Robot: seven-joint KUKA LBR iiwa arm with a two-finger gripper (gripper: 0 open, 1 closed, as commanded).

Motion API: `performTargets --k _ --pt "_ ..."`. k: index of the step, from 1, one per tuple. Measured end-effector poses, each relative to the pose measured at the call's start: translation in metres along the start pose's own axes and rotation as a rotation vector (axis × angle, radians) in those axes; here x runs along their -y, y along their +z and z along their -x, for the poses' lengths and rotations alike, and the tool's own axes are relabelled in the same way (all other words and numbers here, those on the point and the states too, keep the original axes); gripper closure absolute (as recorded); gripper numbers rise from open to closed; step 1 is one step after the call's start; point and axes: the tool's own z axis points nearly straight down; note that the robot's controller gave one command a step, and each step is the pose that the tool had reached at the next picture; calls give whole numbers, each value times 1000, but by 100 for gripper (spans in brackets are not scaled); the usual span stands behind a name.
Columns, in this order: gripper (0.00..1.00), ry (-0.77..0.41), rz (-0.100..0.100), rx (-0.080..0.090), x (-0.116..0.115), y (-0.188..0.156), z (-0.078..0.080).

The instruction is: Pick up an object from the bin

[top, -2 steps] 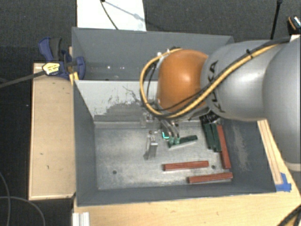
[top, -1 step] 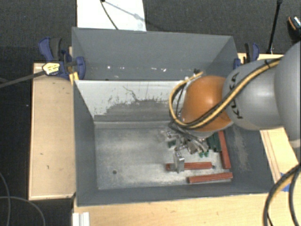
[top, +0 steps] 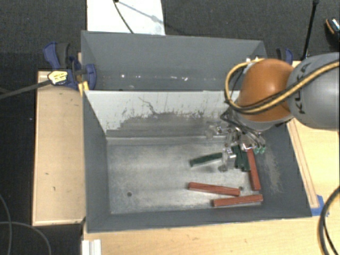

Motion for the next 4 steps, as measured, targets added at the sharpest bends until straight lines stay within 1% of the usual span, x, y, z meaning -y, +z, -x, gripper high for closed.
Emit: performTargets --k 1,2,3,4 --pt "0 58 6 -2 -14 0 9" --pt "0 57 7 -9 -7 35 6" --pt "0 61 7 -7 -8 34 7" --pt "100 64 7 -7 -8 34 7"
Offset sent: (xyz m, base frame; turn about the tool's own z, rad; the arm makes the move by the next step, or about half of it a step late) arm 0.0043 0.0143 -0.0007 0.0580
